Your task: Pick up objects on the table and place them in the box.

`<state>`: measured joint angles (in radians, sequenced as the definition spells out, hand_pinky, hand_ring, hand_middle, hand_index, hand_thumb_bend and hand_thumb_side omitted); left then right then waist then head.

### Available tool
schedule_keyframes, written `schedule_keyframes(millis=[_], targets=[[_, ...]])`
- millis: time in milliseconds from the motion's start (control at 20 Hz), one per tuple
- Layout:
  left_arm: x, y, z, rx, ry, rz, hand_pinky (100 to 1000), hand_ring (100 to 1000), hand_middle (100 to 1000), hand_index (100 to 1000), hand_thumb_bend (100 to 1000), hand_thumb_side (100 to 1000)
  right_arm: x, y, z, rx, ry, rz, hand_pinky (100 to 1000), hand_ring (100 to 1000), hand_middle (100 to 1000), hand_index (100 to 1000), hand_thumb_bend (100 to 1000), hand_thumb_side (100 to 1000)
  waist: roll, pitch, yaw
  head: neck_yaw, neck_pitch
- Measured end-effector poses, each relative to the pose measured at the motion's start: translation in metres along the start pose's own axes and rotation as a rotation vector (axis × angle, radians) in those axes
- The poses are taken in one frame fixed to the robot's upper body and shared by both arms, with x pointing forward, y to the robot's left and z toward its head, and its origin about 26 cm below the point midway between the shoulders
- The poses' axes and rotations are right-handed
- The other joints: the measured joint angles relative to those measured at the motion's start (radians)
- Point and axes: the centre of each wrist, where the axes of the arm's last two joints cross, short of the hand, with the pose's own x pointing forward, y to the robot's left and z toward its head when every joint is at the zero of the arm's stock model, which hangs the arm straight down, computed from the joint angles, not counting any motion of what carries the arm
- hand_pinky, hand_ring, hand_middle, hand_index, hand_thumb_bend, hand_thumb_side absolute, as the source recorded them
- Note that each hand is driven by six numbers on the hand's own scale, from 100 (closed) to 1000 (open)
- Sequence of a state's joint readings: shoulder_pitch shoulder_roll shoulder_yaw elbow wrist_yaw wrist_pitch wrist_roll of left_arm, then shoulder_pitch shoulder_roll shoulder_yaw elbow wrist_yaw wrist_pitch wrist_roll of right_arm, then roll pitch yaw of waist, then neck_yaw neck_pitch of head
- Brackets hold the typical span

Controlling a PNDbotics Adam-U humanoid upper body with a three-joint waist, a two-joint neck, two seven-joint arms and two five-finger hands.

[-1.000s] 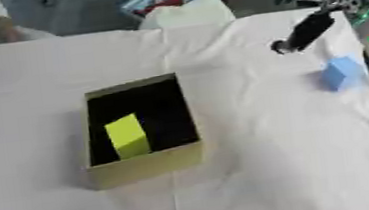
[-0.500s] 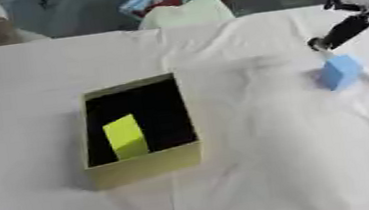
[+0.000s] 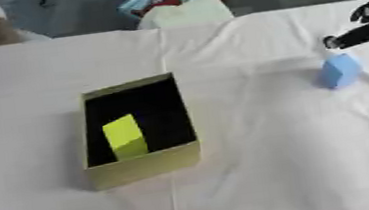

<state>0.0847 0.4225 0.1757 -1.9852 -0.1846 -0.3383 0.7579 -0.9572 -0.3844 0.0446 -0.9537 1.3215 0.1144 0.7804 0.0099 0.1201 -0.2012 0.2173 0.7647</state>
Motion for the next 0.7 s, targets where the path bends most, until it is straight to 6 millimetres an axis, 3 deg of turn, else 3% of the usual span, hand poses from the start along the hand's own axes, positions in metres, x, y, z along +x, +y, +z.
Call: schedule_keyframes(millis=[550, 700], targets=[[0.0, 0.001, 0.0, -0.001, 0.002, -0.002, 871, 641, 757, 736, 463, 606, -0.008, 0.019, -0.014, 0.081, 0.066, -0.045, 848, 968, 870, 987, 347, 997, 0.001, 0.0, -0.001, 0.0, 0.0], [0.0, 0.001, 0.001, -0.001, 0.002, -0.002, 872, 641, 757, 736, 461, 605, -0.007, 0.025, -0.018, 0.101, 0.089, -0.065, 845, 962, 857, 991, 335, 1000, 0.001, 0.0, 0.0, 0.0, 0.0]])
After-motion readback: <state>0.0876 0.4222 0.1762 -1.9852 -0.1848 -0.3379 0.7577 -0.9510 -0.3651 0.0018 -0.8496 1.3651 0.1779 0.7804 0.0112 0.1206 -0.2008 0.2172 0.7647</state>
